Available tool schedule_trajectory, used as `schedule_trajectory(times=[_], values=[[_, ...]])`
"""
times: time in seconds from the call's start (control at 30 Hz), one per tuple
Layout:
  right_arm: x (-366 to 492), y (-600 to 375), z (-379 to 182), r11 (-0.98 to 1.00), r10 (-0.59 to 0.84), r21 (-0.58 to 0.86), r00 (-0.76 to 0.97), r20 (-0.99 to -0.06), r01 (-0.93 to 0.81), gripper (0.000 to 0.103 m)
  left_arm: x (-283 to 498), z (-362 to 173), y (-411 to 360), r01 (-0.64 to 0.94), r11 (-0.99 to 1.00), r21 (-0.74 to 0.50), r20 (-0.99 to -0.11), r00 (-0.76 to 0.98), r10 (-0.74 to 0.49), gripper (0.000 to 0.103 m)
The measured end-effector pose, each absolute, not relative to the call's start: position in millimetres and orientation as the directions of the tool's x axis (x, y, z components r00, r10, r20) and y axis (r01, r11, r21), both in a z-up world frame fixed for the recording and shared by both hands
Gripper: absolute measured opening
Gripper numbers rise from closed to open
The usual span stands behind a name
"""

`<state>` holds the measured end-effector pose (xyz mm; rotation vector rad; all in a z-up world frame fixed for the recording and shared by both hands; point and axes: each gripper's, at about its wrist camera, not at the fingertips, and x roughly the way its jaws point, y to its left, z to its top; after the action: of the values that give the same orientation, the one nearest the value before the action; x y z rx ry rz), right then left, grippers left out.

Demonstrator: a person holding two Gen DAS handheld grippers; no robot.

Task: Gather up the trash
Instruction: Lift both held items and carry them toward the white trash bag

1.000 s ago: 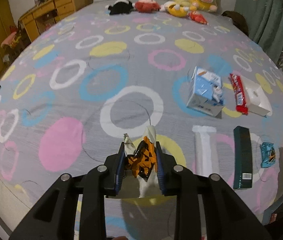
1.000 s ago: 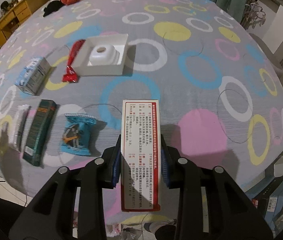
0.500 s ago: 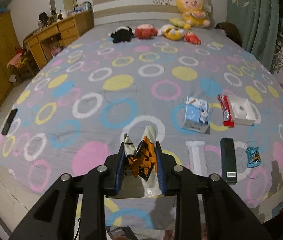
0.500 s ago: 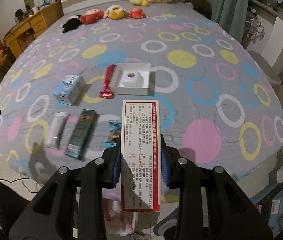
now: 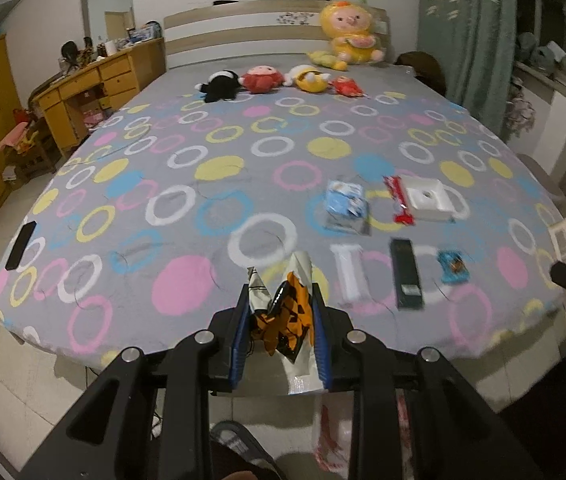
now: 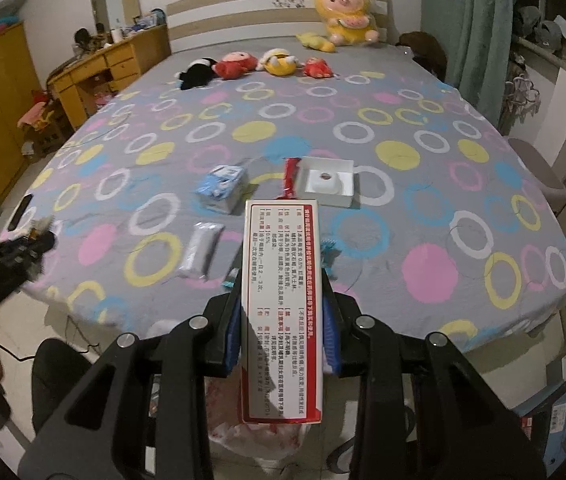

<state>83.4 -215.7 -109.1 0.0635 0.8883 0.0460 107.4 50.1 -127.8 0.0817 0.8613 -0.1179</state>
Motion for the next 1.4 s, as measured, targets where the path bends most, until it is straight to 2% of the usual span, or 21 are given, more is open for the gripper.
schedule_trajectory(times=[0.3,0.57,0.87,1.4], values=[[39,-197,-113,0.995,0.102,0.086,0.628,-0.771,-0.056,0.032,60,-149,30,0.2,0.98,-0.003,-0.792,0.598,-0.125,0.027],[23,-192,-138,0.996,0.093,0.072,0.597,-0.797,-0.059,0.032,38,-176,8,0.263,0.965,0.001,-0.83,0.538,-0.146,0.027],[19,-199,-189,0.995,0.101,0.086,0.529,-0.843,-0.053,0.032,34,-226,-18,0.331,0.943,-0.044,-0.885,0.425,-0.19,0.027],[39,-193,-310,0.994,0.106,0.085,0.361,-0.926,-0.074,0.032,52,-339,-49,0.382,0.923,-0.049,-0.97,0.204,-0.136,0.027]])
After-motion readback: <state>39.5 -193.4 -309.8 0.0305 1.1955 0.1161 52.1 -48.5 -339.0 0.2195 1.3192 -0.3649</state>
